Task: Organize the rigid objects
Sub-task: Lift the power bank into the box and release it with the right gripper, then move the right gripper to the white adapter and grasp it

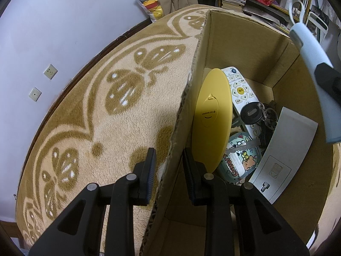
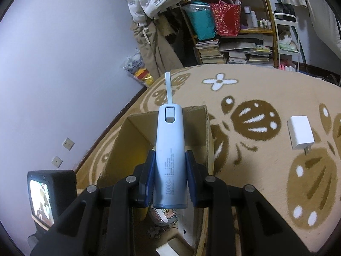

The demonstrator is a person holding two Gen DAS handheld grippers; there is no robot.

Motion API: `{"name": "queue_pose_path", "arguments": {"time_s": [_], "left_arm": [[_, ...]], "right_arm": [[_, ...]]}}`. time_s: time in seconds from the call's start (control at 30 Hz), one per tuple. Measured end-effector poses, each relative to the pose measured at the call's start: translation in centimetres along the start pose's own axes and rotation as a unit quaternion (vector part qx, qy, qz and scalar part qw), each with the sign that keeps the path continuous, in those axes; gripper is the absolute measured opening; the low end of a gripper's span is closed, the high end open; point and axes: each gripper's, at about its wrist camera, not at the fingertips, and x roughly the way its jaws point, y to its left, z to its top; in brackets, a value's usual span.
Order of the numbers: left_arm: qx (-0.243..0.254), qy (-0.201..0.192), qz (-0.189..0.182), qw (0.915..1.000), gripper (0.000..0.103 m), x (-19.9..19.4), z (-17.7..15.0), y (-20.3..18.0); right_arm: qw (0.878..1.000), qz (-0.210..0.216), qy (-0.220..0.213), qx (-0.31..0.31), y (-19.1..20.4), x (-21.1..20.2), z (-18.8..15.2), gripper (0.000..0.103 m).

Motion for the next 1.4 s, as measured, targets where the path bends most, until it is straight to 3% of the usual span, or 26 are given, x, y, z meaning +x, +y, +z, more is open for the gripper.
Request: {"name": "queue_pose_path", "arguments": {"time_s": [0.43,0.63,0.67,0.73,0.87,0.9,0.97,1.17,1.27,1.4], "left_arm": [[-0.001,0.002,0.000,1.0000,0.025,0.1,-0.1,0.0],[-0.012,0.006,-0.004,0.9999,0.025,0.2,-0.1,0.2],[-0.010,0.006,-0.005,0.9999,0.025,0.2,-0.1,0.2],[-0.009,0.006,-0.003,0.9999,0.025,0.2,-0.1,0.2],[-0.004,0.004,0.001,1.0000,0.026,0.3,-0.1,0.0],[-0.004,0.005,0.001,1.0000,0.026,0.3,-0.1,0.0],[-0.005,0.005,0.000,1.0000,0.026,0.3,-0.1,0.0],[-0.004,0.005,0.000,1.0000,0.026,0.2,0.0,-0.1],[-0.004,0.005,0.001,1.0000,0.026,0.2,0.0,-0.1],[-0.002,0.005,0.002,1.0000,0.026,0.2,0.0,-0.1]], "right_arm": [[0.999,-0.019,0.026,-0.022,0.5,1.7,-1.1,0.029],[1.000,0.002,0.021,-0.005,0.2,1.2,-0.7,0.031],[1.000,0.004,0.021,-0.001,0.0,1.0,-0.6,0.034],[1.000,0.006,0.019,0.006,-0.3,0.6,-0.3,0.051],[0.999,0.031,0.020,0.021,-1.2,-0.2,0.5,0.056],[0.999,0.024,0.020,0.018,-1.3,-0.3,0.8,0.067],[1.000,0.005,0.004,0.012,-1.6,-0.8,1.3,0.076],[0.999,-0.026,-0.006,0.017,-4.1,-1.1,2.8,0.080],[0.997,-0.069,-0.020,0.008,-5.7,-0.9,3.8,0.092],[0.991,-0.134,-0.028,0.004,-8.8,0.1,4.9,0.093]]}}
